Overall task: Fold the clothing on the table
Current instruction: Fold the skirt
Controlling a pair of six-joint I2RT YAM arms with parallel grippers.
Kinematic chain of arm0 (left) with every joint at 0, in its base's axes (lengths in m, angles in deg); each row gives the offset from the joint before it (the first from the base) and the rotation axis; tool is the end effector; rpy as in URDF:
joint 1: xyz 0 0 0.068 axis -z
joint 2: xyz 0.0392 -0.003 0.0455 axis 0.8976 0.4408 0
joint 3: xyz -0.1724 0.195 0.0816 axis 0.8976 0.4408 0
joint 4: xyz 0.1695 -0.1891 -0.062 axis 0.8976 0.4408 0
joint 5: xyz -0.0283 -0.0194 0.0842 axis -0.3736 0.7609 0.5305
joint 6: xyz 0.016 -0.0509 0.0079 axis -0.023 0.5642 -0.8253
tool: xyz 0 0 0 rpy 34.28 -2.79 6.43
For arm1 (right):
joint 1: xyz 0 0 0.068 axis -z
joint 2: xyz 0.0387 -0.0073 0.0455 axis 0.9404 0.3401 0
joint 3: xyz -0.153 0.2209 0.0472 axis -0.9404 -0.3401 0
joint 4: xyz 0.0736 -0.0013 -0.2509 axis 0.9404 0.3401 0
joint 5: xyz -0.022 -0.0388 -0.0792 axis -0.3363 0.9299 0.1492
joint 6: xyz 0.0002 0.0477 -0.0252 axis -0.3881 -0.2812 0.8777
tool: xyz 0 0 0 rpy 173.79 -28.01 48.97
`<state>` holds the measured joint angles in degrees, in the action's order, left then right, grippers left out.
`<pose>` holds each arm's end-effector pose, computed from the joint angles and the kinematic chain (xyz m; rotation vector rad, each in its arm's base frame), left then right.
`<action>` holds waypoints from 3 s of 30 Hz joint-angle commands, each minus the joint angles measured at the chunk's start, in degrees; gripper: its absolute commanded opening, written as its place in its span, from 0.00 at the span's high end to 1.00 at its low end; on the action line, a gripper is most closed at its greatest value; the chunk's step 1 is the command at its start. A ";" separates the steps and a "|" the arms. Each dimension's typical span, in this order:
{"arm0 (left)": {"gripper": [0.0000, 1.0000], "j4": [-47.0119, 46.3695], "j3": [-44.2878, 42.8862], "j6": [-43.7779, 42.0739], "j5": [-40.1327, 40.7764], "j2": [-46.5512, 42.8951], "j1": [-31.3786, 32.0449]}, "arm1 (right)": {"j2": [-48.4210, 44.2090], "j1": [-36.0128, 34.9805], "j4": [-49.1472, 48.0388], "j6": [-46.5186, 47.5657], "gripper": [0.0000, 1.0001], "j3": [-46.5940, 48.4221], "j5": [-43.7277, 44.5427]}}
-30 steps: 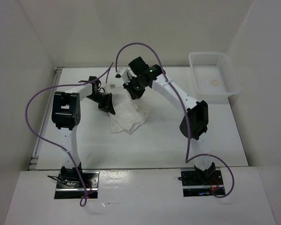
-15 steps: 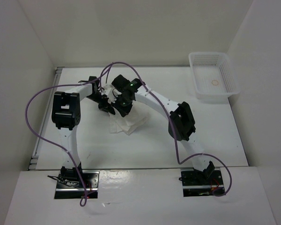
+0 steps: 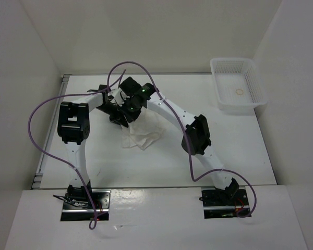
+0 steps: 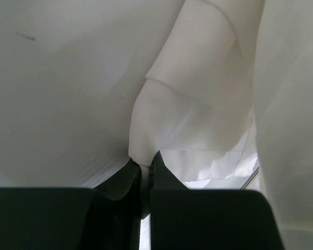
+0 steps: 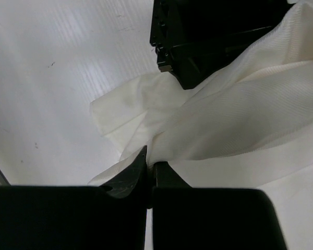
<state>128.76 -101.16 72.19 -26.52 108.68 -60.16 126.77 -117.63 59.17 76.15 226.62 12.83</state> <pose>0.4300 -0.0505 0.1324 0.2582 2.7674 -1.0051 0.3403 0.3849 0.2702 -1.4580 2.1813 0.5292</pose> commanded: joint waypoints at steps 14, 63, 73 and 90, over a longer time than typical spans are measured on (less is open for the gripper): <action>0.94 -1.59 0.74 -1.04 3.40 -0.57 0.27 | -3.75 -2.50 1.56 0.20 0.16 -3.95 -5.79; 0.06 -0.25 -4.62 -11.95 -14.89 -4.37 3.61 | -32.66 25.09 -15.14 2.31 0.08 -50.36 15.02; 0.06 -3.86 3.71 -5.43 -1.79 -4.08 13.18 | -38.37 30.89 -15.67 2.84 0.08 -53.96 18.01; 0.05 -11.00 14.64 4.58 3.23 -16.30 27.69 | -48.47 42.05 -17.25 2.31 0.08 -62.23 16.71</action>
<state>117.76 -84.50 74.95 -27.31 93.49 -32.03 83.49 -77.58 44.01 78.82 165.22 29.77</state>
